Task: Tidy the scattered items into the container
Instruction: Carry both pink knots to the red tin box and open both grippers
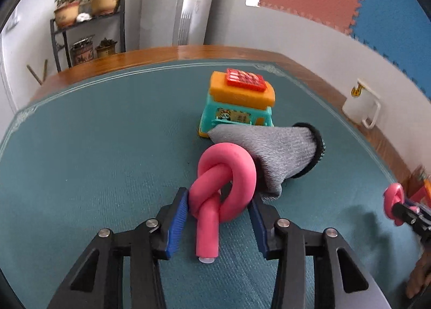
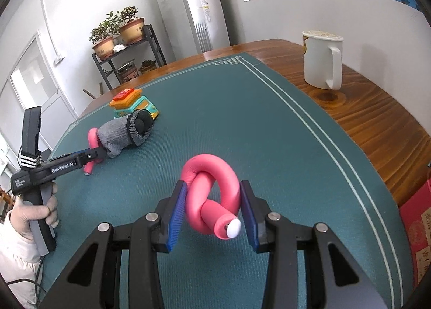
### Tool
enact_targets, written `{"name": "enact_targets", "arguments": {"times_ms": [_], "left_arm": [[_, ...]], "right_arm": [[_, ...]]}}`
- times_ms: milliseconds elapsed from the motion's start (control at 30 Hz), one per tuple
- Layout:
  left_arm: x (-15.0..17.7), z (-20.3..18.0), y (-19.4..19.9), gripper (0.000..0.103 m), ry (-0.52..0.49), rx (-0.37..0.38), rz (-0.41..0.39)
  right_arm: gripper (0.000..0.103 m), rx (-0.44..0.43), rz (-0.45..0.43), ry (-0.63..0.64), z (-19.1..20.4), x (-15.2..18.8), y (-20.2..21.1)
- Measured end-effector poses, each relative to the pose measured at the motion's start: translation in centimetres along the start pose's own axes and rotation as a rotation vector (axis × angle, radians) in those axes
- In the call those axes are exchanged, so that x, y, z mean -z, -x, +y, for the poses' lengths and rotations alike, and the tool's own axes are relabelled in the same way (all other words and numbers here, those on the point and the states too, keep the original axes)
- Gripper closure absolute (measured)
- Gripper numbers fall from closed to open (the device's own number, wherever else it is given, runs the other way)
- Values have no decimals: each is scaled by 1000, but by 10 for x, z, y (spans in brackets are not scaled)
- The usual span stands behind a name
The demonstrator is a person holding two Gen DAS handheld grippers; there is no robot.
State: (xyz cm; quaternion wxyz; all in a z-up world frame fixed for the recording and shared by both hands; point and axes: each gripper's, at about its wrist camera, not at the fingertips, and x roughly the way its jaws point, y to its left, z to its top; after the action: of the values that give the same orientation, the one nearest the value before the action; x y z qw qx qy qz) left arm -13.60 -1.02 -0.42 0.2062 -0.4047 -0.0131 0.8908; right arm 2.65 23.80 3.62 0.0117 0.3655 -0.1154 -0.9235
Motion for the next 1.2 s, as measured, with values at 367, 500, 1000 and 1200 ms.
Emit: {"name": "enact_targets", "arguments": {"times_ms": [367, 500, 1000, 1200], "left_arm": [[-9, -7, 63, 58, 41, 37, -139], [-7, -29, 74, 59, 19, 90, -143], [5, -131, 85, 59, -119, 249, -95], [9, -181, 86, 59, -171, 311, -72]], "right_arm": [[60, 9, -72, -67, -15, 0, 29], [60, 35, -119, -95, -27, 4, 57], [60, 303, -293, -223, -118, 30, 190], [60, 407, -347, -289, -157, 47, 239]]}}
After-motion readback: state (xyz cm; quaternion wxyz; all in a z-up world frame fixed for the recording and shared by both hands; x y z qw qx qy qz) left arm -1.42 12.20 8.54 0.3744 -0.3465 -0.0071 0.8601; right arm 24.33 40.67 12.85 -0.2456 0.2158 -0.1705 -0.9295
